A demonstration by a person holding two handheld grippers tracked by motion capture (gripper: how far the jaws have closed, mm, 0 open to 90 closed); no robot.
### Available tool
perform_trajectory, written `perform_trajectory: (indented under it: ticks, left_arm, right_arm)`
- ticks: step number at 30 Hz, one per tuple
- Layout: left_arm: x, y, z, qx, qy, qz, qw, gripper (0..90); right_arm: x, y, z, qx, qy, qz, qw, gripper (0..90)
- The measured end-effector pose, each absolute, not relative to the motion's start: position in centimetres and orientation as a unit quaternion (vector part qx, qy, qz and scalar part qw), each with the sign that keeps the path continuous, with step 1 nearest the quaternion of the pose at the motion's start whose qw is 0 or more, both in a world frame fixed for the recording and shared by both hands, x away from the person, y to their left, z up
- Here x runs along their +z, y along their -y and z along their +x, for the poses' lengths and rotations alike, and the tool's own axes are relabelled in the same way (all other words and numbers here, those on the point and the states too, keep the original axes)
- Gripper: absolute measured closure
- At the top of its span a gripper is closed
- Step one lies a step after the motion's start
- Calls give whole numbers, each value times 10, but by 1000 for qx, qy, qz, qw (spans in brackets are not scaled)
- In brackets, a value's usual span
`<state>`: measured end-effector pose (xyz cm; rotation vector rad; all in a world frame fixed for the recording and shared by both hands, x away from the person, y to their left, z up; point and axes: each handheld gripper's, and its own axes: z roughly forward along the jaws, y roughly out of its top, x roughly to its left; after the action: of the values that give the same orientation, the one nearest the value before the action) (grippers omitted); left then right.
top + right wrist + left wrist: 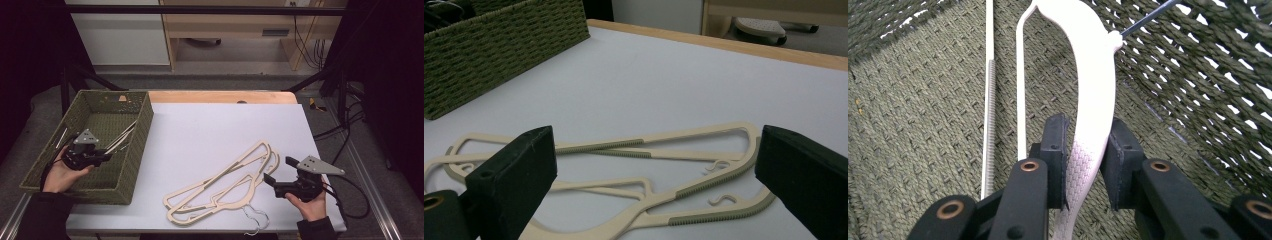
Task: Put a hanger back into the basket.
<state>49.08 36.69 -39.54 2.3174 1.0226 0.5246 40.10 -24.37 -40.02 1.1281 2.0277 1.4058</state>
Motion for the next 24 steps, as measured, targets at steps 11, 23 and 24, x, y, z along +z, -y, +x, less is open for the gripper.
perform_trajectory:
  ticks: [11,23,24]
  left_arm:
    - [-392,-367,488,205,-374,859,283,687]
    - [-358,-370,463,252,-389,797,387,488]
    - [-355,-369,460,256,-389,789,401,452]
  right_arm:
    - [-400,243,400,510,-728,407,211,38]
    - [-397,240,394,513,-730,399,212,34]
    - [-397,240,393,516,-729,398,210,33]
